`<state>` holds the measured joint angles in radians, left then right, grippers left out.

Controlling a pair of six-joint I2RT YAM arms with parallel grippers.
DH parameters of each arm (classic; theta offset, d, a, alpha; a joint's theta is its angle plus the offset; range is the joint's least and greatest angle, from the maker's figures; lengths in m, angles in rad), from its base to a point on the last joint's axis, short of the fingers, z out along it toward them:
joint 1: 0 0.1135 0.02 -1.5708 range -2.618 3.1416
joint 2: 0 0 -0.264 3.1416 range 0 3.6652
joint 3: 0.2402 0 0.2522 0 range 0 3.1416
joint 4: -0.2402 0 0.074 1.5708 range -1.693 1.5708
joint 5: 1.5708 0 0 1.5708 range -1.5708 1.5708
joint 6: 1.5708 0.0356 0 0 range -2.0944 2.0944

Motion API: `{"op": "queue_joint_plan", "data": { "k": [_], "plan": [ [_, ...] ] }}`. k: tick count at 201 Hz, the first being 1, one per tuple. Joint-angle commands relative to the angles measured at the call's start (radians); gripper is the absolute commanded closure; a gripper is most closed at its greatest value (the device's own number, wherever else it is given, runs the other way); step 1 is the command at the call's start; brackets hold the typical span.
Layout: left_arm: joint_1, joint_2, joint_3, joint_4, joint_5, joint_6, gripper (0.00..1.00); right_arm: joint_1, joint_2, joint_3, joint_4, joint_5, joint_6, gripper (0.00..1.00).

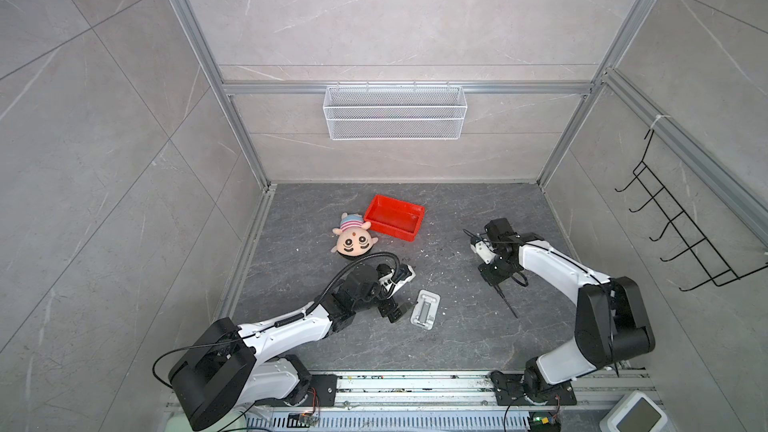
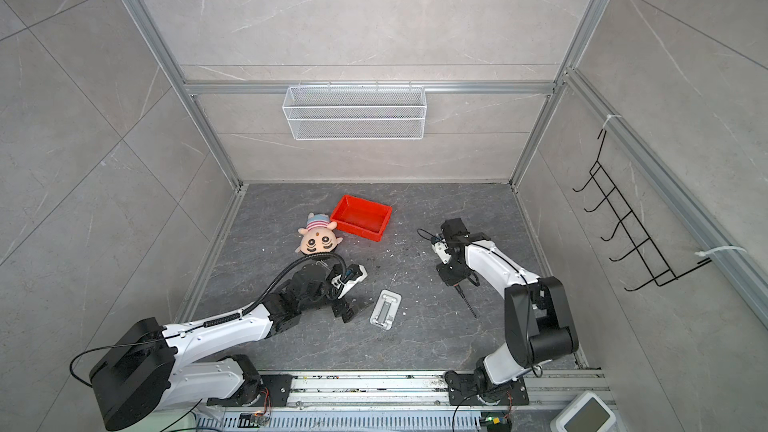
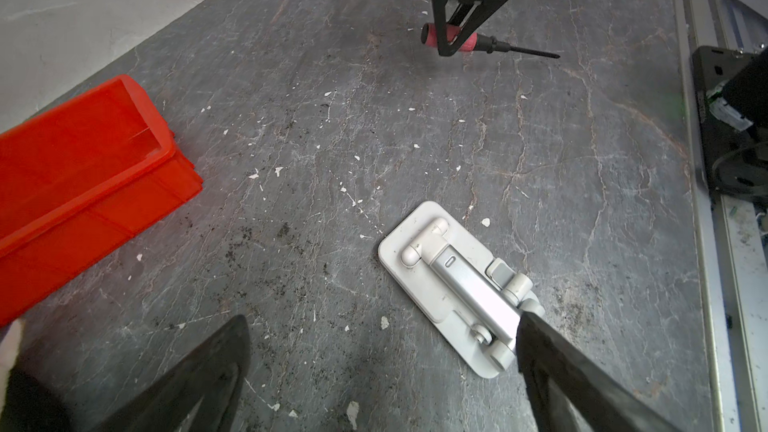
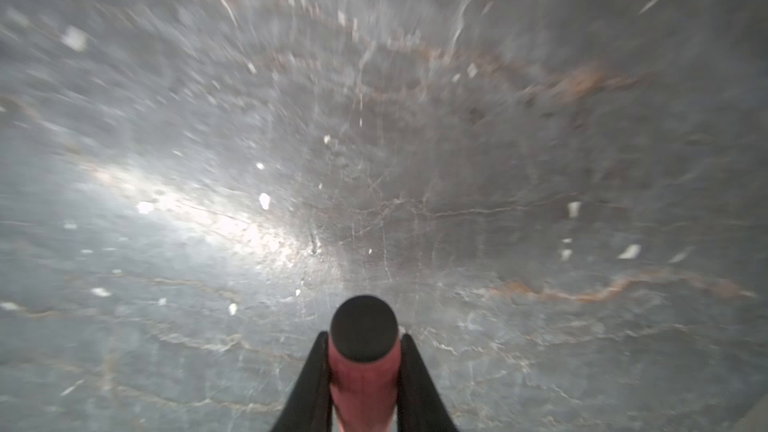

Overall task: Put the screwdriver in the bin
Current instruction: 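Carry the screwdriver toward the left gripper while the left gripper grasps its handle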

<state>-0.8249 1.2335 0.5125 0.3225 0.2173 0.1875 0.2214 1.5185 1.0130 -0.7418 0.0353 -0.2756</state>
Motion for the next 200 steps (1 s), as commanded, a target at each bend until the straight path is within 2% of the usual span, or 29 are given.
{"op": "queue_joint_plan", "data": {
  "k": [1, 66, 112, 163, 200],
  "plan": [
    [-0.002, -0.006, -0.007, 0.154, -0.008, -0.149, 0.00, 0.005, -0.068, 0.046, -0.006, -0.063, 0.048, 1.00],
    [0.011, 0.085, 0.024, 0.382, -0.018, -0.370, 0.00, 0.003, -0.172, 0.141, -0.001, -0.188, 0.191, 1.00],
    [0.017, 0.224, 0.121, 0.506, 0.070, -0.476, 0.00, 0.021, -0.202, 0.187, 0.053, -0.335, 0.276, 1.00],
    [0.018, 0.361, 0.252, 0.536, 0.168, -0.535, 0.01, 0.105, -0.190, 0.227, 0.104, -0.355, 0.271, 1.00],
    [0.020, 0.426, 0.322, 0.564, 0.188, -0.539, 0.05, 0.167, -0.170, 0.259, 0.153, -0.336, 0.303, 1.00]
  ]
}}
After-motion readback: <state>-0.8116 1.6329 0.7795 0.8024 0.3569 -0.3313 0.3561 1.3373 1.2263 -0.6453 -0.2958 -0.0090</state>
